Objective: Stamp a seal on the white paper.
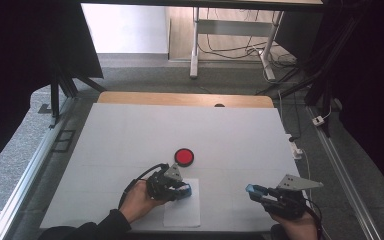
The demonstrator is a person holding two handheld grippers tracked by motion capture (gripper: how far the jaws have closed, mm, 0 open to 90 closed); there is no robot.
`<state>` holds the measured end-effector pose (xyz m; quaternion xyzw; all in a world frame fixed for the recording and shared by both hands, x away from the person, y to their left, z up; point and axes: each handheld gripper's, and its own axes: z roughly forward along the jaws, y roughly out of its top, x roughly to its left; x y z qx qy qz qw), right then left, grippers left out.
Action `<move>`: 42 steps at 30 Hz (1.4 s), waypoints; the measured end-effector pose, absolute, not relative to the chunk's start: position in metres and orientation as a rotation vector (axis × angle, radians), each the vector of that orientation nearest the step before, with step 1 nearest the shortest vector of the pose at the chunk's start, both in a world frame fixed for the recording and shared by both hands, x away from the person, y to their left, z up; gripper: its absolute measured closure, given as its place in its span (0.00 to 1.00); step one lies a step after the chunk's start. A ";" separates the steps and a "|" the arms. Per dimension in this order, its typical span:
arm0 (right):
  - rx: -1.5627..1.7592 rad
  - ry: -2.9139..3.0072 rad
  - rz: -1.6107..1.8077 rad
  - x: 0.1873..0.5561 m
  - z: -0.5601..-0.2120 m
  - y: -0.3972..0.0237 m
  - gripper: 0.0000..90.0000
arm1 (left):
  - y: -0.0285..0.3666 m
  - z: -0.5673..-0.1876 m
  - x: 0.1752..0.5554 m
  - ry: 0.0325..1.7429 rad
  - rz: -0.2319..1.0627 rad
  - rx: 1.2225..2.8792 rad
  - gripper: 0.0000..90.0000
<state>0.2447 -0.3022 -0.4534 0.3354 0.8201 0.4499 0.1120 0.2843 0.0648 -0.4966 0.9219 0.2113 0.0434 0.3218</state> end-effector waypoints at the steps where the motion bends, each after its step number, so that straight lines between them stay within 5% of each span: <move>1: 0.985 2.407 1.320 0.245 -0.453 -0.302 0.76 | 0.065 -0.497 0.284 0.556 0.115 2.421 0.79; 20: 0.986 2.408 1.319 0.245 -0.454 -0.302 0.76 | 0.072 -0.500 0.295 0.621 -0.004 2.366 0.79; 37: 0.987 2.408 1.313 0.245 -0.454 -0.302 0.76 | 0.060 -0.497 0.279 0.568 0.160 2.437 0.79; 42: 0.988 2.408 1.313 0.245 -0.454 -0.302 0.76 | 0.063 -0.498 0.283 0.586 0.117 2.421 0.79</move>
